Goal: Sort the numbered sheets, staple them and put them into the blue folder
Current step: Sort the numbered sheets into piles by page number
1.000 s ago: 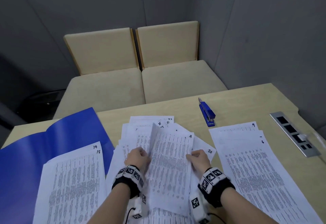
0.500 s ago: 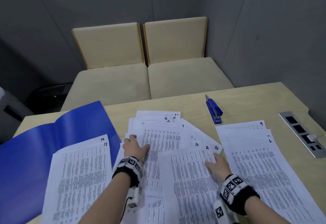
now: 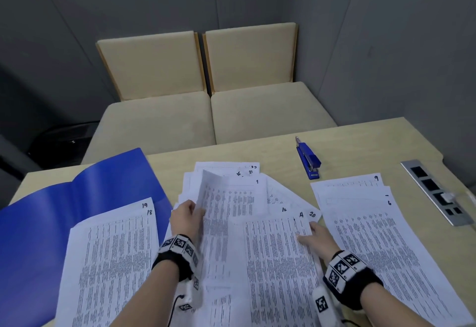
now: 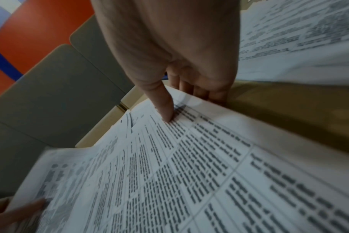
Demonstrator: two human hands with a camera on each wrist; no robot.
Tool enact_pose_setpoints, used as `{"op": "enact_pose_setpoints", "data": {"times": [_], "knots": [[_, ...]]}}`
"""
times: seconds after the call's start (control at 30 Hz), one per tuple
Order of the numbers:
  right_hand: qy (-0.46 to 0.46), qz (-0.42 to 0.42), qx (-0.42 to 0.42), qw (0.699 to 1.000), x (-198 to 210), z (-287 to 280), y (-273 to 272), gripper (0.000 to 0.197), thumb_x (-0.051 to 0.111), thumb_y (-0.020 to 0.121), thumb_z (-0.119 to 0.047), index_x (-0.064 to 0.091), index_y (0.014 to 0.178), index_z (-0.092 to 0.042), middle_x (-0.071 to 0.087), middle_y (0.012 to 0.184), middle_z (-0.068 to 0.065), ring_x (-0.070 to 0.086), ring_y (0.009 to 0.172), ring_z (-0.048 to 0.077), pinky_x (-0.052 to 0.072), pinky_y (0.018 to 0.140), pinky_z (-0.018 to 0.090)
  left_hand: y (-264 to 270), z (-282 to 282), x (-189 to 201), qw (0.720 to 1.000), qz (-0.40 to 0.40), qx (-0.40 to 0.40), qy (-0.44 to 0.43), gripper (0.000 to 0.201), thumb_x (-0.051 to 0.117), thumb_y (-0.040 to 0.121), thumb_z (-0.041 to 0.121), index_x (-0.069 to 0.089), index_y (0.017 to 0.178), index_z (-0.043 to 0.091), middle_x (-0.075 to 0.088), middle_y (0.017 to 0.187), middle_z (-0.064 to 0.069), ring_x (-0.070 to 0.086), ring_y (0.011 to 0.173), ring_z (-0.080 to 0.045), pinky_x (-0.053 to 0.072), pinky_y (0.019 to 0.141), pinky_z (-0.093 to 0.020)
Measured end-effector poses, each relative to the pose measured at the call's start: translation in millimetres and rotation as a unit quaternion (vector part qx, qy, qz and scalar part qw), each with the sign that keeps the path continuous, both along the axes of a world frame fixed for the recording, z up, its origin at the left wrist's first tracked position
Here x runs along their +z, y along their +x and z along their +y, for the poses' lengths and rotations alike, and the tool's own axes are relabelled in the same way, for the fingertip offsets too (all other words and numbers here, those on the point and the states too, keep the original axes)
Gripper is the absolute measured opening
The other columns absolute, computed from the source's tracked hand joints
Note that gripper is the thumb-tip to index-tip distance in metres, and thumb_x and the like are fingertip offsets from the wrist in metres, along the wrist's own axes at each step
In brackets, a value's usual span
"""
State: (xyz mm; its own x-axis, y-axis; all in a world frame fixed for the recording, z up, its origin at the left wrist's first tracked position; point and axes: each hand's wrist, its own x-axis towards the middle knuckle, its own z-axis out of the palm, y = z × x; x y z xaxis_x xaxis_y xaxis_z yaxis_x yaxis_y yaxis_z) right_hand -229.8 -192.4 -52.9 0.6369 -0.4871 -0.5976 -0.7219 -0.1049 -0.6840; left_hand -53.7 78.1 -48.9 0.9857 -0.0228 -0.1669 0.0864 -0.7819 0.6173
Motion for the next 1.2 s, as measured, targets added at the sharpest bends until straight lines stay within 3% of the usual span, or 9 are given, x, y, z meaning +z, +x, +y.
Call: {"op": "enact_pose_setpoints", "data": {"times": [0.13, 0.27, 0.4, 0.5, 0.73, 0.87, 0.97, 1.07, 1.2], "knots": [[0.001, -0.005, -0.012, 1.000, 4.5, -0.5, 7.8, 0.029, 0.056, 0.087, -0.001, 0.051, 0.115, -0.004, 0.057, 0.108, 0.009, 0.053, 0.096, 0.021, 0.045, 0.091, 0.037, 4.7, 19.9, 4.3, 0.994, -0.035, -0.090, 0.057, 0.029, 0.049, 0.097, 0.024, 0.064, 0.081, 0.006, 0.061, 0.068, -0.012, 0.061, 0.071, -0.036, 0.037, 0.055, -0.033], [-0.006, -0.040, -0.041, 0.998, 4.4, 1.9, 14.1, 0.043, 0.047, 0.089, 0.005, 0.037, 0.130, -0.008, 0.048, 0.113, 0.004, 0.050, 0.101, 0.017, 0.043, 0.090, 0.032, 6.0, 27.5, 26.3, 0.988, -0.073, -0.127, 0.047, 0.043, 0.033, 0.101, 0.021, 0.038, 0.144, 0.018, 0.041, 0.147, -0.014, 0.049, 0.124, -0.035, 0.045, 0.094, -0.043], [-0.054, -0.037, -0.053, 0.996, -4.6, 1.8, 16.9, 0.046, 0.051, 0.088, 0.000, 0.032, 0.124, -0.021, 0.054, 0.108, 0.013, 0.060, 0.083, 0.033, 0.052, 0.077, 0.039, 13.6, 34.7, 72.6, 0.982, -0.175, -0.059, -0.047, 0.031, 0.040, 0.097, 0.007, 0.059, 0.120, 0.013, 0.067, 0.093, -0.012, 0.061, 0.087, -0.034, 0.041, 0.071, -0.033], [-0.098, -0.046, -0.055, 0.993, -9.2, 1.0, 17.4, 0.038, 0.051, 0.086, 0.000, 0.031, 0.107, -0.024, 0.052, 0.105, 0.012, 0.059, 0.076, 0.031, 0.049, 0.067, 0.037, 31.2, 47.7, 101.3, 0.971, -0.211, 0.025, -0.113, 0.020, 0.040, 0.097, 0.007, 0.059, 0.102, 0.009, 0.057, 0.087, -0.004, 0.050, 0.081, -0.023, 0.034, 0.073, -0.028], [0.013, -0.074, -0.057, 0.996, -8.7, -2.1, 19.4, 0.035, 0.040, 0.085, 0.010, 0.063, 0.086, -0.015, 0.053, 0.087, -0.002, 0.040, 0.050, 0.018, 0.034, 0.050, 0.026, 16.9, 32.7, 107.0, 0.967, -0.001, -0.024, -0.255, 0.031, 0.048, 0.098, 0.018, 0.043, 0.068, 0.013, 0.043, 0.063, -0.002, 0.040, 0.056, -0.014, 0.033, 0.056, -0.030], [0.158, -0.096, -0.125, 0.975, -11.0, -5.4, 21.1, 0.033, 0.056, 0.090, -0.038, 0.078, 0.078, -0.017, 0.067, 0.107, 0.008, 0.061, 0.102, 0.027, 0.044, 0.096, 0.040, -23.7, 3.3, 49.9, 0.967, 0.124, -0.099, -0.197, 0.029, 0.043, 0.100, 0.025, 0.042, 0.075, 0.010, 0.041, 0.062, -0.005, 0.042, 0.056, -0.017, 0.038, 0.057, -0.029], [0.205, -0.086, -0.120, 0.968, -10.7, -5.4, 17.8, 0.068, 0.058, 0.072, -0.073, 0.075, 0.092, -0.010, 0.072, 0.101, 0.011, 0.066, 0.099, 0.024, 0.048, 0.096, 0.041, -54.9, -18.7, 16.3, 0.955, 0.197, -0.121, -0.186, 0.018, 0.040, 0.101, 0.019, 0.054, 0.093, 0.010, 0.052, 0.069, -0.005, 0.049, 0.057, -0.016, 0.040, 0.052, -0.024], [0.102, -0.106, -0.066, 0.987, -11.7, -1.6, 14.6, 0.051, 0.071, 0.079, -0.042, 0.062, 0.091, 0.007, 0.067, 0.091, 0.025, 0.064, 0.081, 0.024, 0.051, 0.075, 0.036, -69.1, -31.0, 5.0, 0.940, 0.256, -0.154, -0.165, 0.016, 0.044, 0.099, 0.020, 0.059, 0.097, 0.015, 0.063, 0.083, 0.000, 0.059, 0.069, -0.014, 0.048, 0.062, -0.025], [0.054, -0.113, -0.033, 0.992, -11.1, -0.4, 13.1, 0.009, 0.063, 0.087, -0.010, 0.066, 0.086, -0.002, 0.071, 0.091, 0.015, 0.068, 0.085, 0.031, 0.054, 0.076, 0.039, -41.4, -23.6, 3.1, 0.994, 0.099, -0.042, 0.032, 0.038, 0.044, 0.093, 0.048, 0.053, 0.076, 0.016, 0.055, 0.085, -0.008, 0.054, 0.077, -0.023, 0.049, 0.076, -0.033]]}}
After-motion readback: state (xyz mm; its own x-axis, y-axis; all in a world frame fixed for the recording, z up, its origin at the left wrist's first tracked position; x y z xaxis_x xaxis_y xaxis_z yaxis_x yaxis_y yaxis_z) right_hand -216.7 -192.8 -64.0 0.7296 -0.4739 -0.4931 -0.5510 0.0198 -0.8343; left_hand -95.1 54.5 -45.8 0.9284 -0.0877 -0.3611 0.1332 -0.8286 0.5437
